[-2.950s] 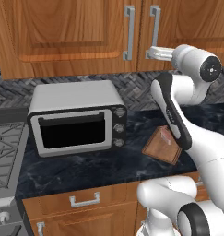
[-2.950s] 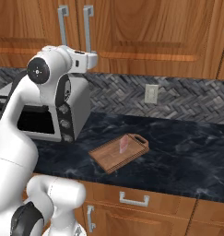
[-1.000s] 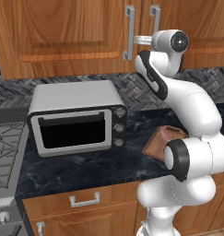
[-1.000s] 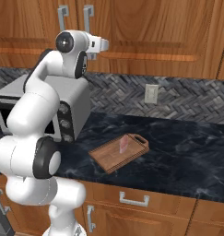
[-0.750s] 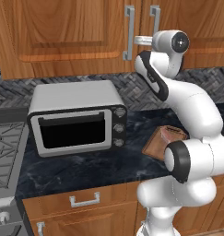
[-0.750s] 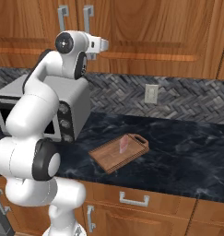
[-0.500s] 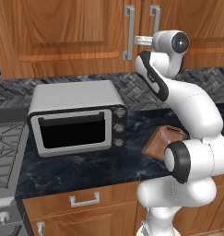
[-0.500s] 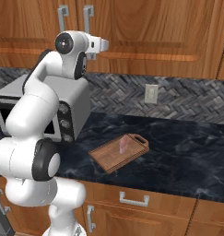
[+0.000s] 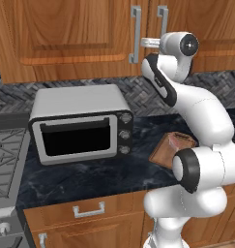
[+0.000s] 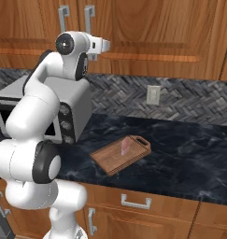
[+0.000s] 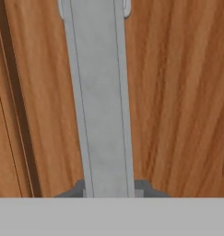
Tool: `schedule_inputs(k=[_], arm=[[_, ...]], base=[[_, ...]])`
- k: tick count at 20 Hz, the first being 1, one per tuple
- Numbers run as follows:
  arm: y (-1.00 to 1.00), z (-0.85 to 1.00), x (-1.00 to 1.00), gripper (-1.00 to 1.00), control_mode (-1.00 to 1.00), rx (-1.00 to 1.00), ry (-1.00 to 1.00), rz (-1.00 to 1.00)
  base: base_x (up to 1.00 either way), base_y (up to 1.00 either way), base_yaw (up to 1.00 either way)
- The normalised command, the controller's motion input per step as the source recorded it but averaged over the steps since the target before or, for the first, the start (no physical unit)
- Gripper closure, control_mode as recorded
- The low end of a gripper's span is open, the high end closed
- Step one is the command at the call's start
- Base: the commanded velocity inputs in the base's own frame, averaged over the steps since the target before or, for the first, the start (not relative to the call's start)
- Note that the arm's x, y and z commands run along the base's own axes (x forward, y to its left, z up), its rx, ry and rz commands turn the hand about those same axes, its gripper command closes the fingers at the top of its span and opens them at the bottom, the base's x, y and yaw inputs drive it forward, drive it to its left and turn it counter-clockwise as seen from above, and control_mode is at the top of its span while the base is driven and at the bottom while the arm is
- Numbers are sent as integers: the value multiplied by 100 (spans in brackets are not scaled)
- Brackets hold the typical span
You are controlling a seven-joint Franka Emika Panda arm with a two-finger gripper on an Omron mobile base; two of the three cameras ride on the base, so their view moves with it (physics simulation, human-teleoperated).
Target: Open the cabinet, retrieve the rolling pin, and place it next to the meat on the cutting board to prepare for tenderizing.
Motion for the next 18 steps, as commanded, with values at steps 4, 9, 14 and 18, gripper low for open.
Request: schedule_inputs(k=[4,9,14,18], arm=[[0,0,-4,100,-100,0,-1,0],[-2,0,-25,100,-100,0,-4,0],[-13,0,-57,100,-100,0,-6,1],[-29,0,-81,100,-100,0,-4,3]], base=[[0,0,0],[0,0,0],[0,0,0],[0,0,0]])
